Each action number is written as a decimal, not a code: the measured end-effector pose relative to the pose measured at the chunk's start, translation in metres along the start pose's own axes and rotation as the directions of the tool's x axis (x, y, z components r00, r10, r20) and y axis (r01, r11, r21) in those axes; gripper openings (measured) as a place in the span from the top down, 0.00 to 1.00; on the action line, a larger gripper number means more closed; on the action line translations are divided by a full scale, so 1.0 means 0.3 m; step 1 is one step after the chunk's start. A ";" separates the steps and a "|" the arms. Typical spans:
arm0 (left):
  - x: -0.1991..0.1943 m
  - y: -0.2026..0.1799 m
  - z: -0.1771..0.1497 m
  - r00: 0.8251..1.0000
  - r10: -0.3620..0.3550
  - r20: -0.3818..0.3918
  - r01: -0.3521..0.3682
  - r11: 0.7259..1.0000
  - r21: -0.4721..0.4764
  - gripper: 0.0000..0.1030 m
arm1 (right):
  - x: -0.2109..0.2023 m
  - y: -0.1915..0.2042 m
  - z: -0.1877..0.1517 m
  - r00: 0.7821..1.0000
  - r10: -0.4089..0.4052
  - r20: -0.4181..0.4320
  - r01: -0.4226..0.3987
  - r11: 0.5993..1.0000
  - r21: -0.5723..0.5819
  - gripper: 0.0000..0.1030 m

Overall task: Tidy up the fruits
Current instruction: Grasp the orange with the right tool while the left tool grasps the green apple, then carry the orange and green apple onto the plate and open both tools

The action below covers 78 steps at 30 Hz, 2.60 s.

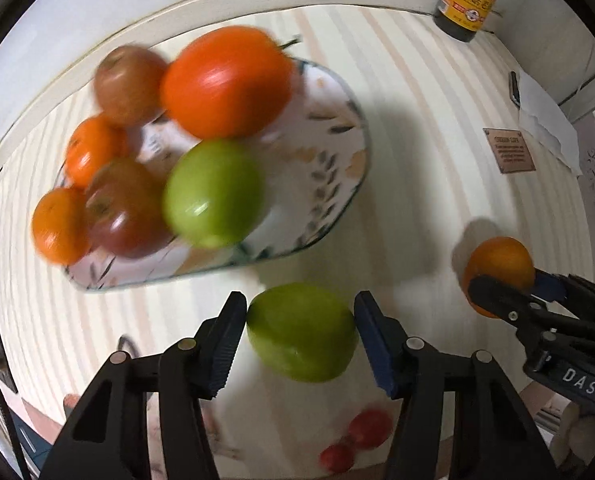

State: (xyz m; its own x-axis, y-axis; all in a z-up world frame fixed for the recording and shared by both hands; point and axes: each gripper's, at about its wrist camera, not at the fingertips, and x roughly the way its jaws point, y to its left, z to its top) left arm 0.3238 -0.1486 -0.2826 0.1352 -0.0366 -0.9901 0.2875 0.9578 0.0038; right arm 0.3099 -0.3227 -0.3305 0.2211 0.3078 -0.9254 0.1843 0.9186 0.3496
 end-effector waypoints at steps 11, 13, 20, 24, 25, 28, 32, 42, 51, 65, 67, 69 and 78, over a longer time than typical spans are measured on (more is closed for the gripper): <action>-0.086 0.238 -0.146 1.000 -0.008 0.028 0.011 0.991 -0.131 0.54 | 0.079 0.250 -0.083 1.000 -0.027 -0.003 0.025 0.973 -0.230 0.43; -0.073 0.248 -0.146 0.998 -0.060 0.023 0.063 0.986 -0.153 0.51 | 0.081 0.258 -0.086 1.000 -0.023 -0.003 0.022 0.974 -0.227 0.43; -0.015 0.272 -0.108 0.986 -0.168 -0.007 0.164 0.968 -0.191 0.41 | 0.075 0.250 -0.086 1.000 -0.013 -0.007 0.011 0.978 -0.209 0.43; 0.032 0.225 -0.056 0.980 -0.198 -0.022 0.190 0.962 -0.195 0.42 | 0.069 0.230 -0.084 1.000 -0.004 -0.011 0.002 0.981 -0.192 0.43; 0.030 0.220 -0.059 0.980 -0.199 -0.021 0.192 0.963 -0.188 0.45 | 0.069 0.230 -0.085 1.000 -0.004 -0.009 0.002 0.981 -0.192 0.43; 0.029 0.178 -0.049 0.989 -0.150 -0.006 0.147 0.977 -0.155 0.49 | 0.075 0.234 -0.083 1.000 -0.002 -0.003 0.002 0.983 -0.183 0.43; 0.021 0.165 -0.061 0.992 -0.123 0.004 0.122 0.983 -0.135 0.49 | 0.077 0.246 -0.084 1.000 -0.009 0.001 0.009 0.983 -0.181 0.43; -0.182 0.284 -0.041 0.983 -0.128 0.132 0.151 0.972 -0.180 0.49 | 0.027 0.270 -0.032 0.998 0.063 0.022 -0.059 0.987 -0.147 0.43; -0.318 0.478 0.136 0.964 -0.113 0.242 0.178 0.947 -0.267 0.49 | -0.057 0.313 0.128 0.986 0.137 0.093 -0.126 0.985 -0.119 0.43; -0.036 0.826 0.341 0.995 -0.094 0.044 0.104 0.916 -0.387 0.49 | 0.030 0.357 0.291 0.990 0.094 0.108 -0.086 0.994 -0.074 0.43; -0.007 0.824 0.348 0.995 -0.100 0.027 0.103 0.921 -0.375 0.49 | 0.049 0.352 0.293 0.992 0.079 0.101 -0.072 0.995 -0.071 0.43; 0.008 0.817 0.355 0.994 -0.105 0.017 0.104 0.924 -0.368 0.49 | 0.060 0.346 0.291 0.993 0.070 0.098 -0.064 0.996 -0.065 0.43; 0.037 0.819 0.362 0.994 -0.103 0.020 0.104 0.933 -0.344 0.47 | 0.077 0.369 0.294 0.994 0.055 0.098 -0.047 0.996 -0.078 0.43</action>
State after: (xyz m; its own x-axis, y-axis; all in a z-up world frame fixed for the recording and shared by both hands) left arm 0.4989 0.0552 -0.2774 0.1232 -0.1410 -0.9823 -0.0436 0.9881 -0.1474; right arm 0.4199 -0.2356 -0.3002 0.3237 0.3318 -0.8861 0.0987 0.9195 0.3804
